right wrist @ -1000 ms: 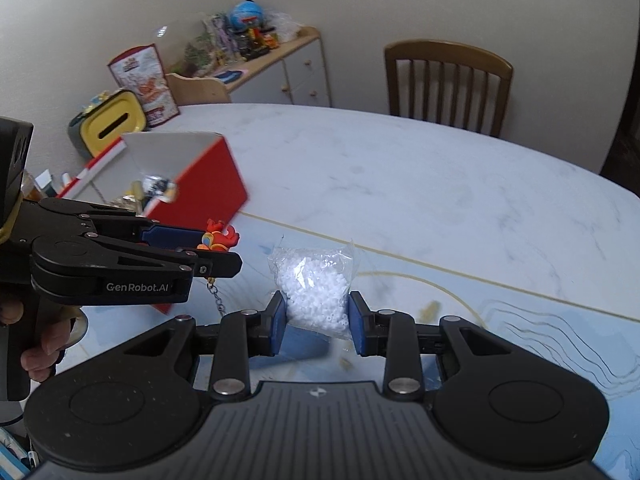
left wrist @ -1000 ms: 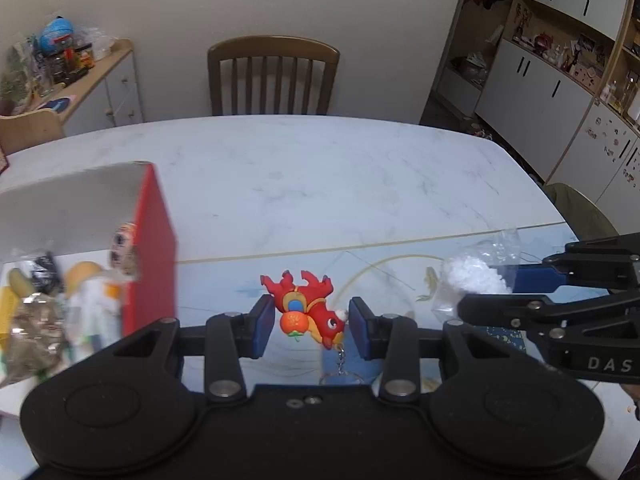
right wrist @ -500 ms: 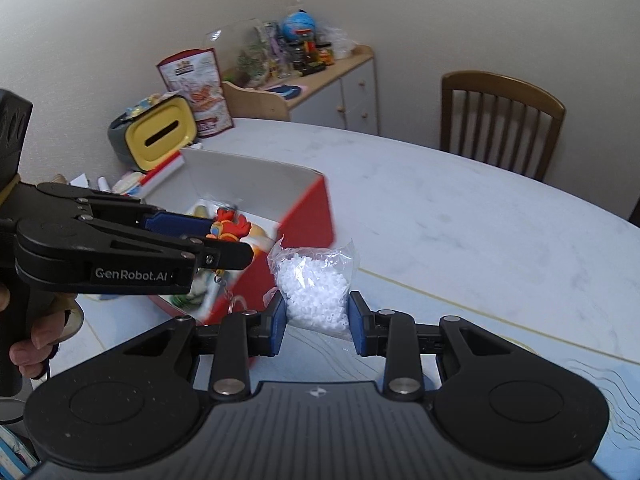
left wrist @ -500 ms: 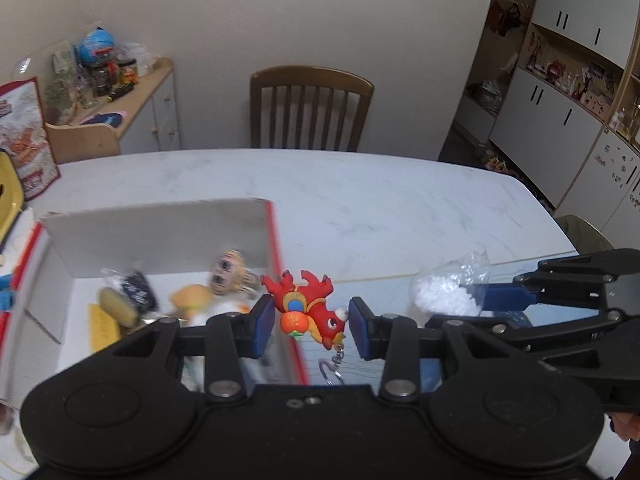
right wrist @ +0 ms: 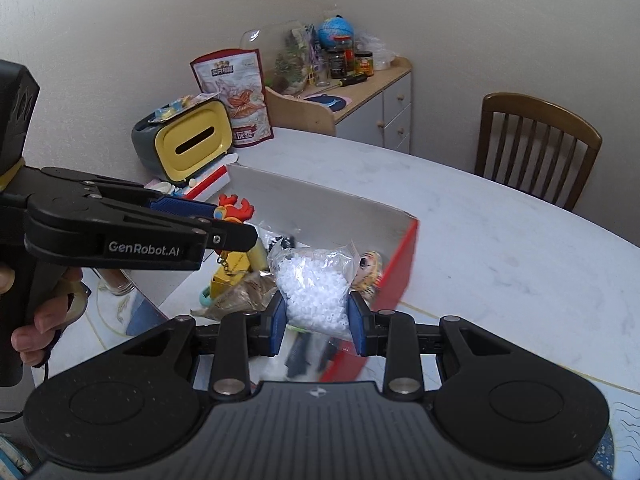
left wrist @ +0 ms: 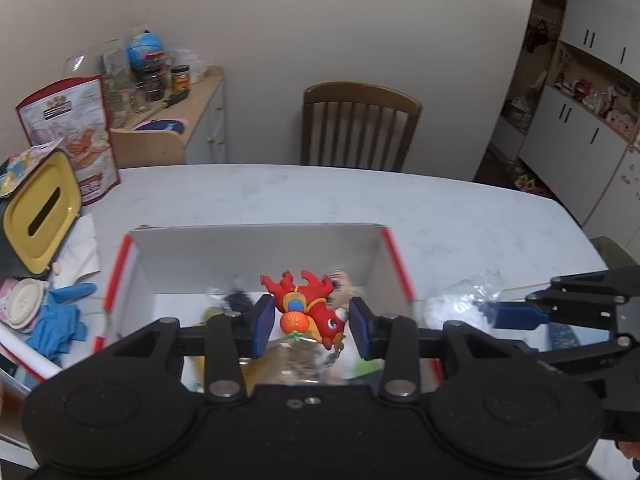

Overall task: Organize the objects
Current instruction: 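Carry the red bird keychain and bead bag over the box with both tools, then open both tools to release the keychain and bead bag into the box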

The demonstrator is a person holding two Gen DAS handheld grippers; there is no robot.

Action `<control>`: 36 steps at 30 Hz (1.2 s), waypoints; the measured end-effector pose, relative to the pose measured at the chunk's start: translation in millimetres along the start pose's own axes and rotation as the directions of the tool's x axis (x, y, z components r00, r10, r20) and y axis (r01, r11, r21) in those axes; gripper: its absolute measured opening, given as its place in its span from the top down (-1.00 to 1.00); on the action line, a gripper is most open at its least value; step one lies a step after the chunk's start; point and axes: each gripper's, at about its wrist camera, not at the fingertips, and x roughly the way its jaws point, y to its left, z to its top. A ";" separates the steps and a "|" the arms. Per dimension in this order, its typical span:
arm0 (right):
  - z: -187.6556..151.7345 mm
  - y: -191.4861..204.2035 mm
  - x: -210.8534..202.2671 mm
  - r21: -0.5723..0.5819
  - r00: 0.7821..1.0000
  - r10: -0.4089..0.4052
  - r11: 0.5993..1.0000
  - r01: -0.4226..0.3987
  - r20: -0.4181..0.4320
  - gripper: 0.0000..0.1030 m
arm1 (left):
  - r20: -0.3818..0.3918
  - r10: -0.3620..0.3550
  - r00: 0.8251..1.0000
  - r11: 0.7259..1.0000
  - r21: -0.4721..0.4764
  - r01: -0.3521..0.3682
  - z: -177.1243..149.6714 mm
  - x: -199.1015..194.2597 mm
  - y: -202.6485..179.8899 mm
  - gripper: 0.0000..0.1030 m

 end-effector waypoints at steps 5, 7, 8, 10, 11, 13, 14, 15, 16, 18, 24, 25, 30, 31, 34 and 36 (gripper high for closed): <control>2.5 15.1 23.7 -0.011 0.999 -0.011 1.000 0.010 -0.039 0.38 | -0.027 0.040 0.999 0.999 -0.004 -0.040 -3.7 16.4 25.7 0.25; 1.8 20.3 33.8 -0.016 0.998 -0.015 1.000 0.014 -0.061 0.38 | -0.043 0.051 0.998 0.999 -0.006 -0.052 -6.5 24.7 35.2 0.25; -0.2 22.6 37.4 -0.019 0.997 -0.018 1.000 0.017 -0.072 0.38 | -0.052 0.061 0.997 0.998 -0.003 -0.061 -7.7 29.2 39.2 0.25; -2.5 27.4 46.2 -0.028 0.995 -0.022 0.999 0.019 -0.094 0.38 | -0.071 0.071 0.995 0.997 0.006 -0.071 -10.4 37.8 45.5 0.25; -3.6 30.0 50.3 -0.034 0.994 -0.027 0.999 0.024 -0.105 0.38 | -0.079 0.076 0.994 0.997 0.008 -0.076 -12.2 40.9 48.2 0.25; -6.2 33.6 58.3 -0.043 0.992 -0.037 0.999 0.032 -0.124 0.38 | -0.095 0.086 0.992 0.996 0.015 -0.085 -15.2 48.4 52.2 0.25; -7.2 35.1 62.8 -0.045 0.990 -0.042 0.998 0.036 -0.134 0.38 | -0.103 0.089 0.991 0.996 0.015 -0.087 -17.0 51.5 54.3 0.25; -8.5 36.1 66.8 -0.046 0.988 -0.048 0.998 0.042 -0.144 0.38 | -0.110 0.091 0.990 0.996 0.015 -0.090 -18.4 54.8 56.0 0.25; -9.7 37.2 70.4 -0.048 0.987 -0.054 0.998 0.047 -0.152 0.38 | -0.117 0.091 0.989 0.996 0.017 -0.090 -19.7 57.4 57.3 0.25; -12.3 38.3 76.2 -0.050 0.984 -0.061 0.997 0.053 -0.166 0.38 | -0.128 0.087 0.988 0.996 0.028 -0.084 -22.5 61.5 58.1 0.25; -15.4 42.6 88.0 -0.064 0.979 -0.083 0.995 0.072 -0.189 0.38 | -0.169 0.067 0.983 0.997 0.056 -0.059 -31.6 72.4 57.2 0.25; -15.9 42.8 89.5 -0.064 0.978 -0.087 0.995 0.076 -0.191 0.38 | -0.174 0.064 0.983 0.997 0.061 -0.054 -33.5 73.4 56.9 0.25; -15.9 42.8 94.2 -0.049 0.976 -0.091 0.995 0.082 -0.196 0.38 | -0.202 0.063 0.977 0.996 0.070 -0.050 -39.1 79.6 59.2 0.24; -16.0 42.6 94.1 -0.046 0.977 -0.090 0.996 0.083 -0.195 0.38 | -0.205 0.061 0.977 0.997 0.066 -0.048 -39.3 80.6 61.1 0.24; -15.5 41.9 94.0 -0.033 0.977 -0.083 0.996 0.078 -0.197 0.37 | -0.212 0.048 0.976 0.998 0.055 -0.037 -39.4 81.3 64.9 0.24; -15.6 41.8 92.7 -0.025 0.978 -0.078 0.997 0.075 -0.194 0.26 | -0.217 0.045 0.975 0.998 0.048 -0.035 -38.6 81.5 65.7 0.23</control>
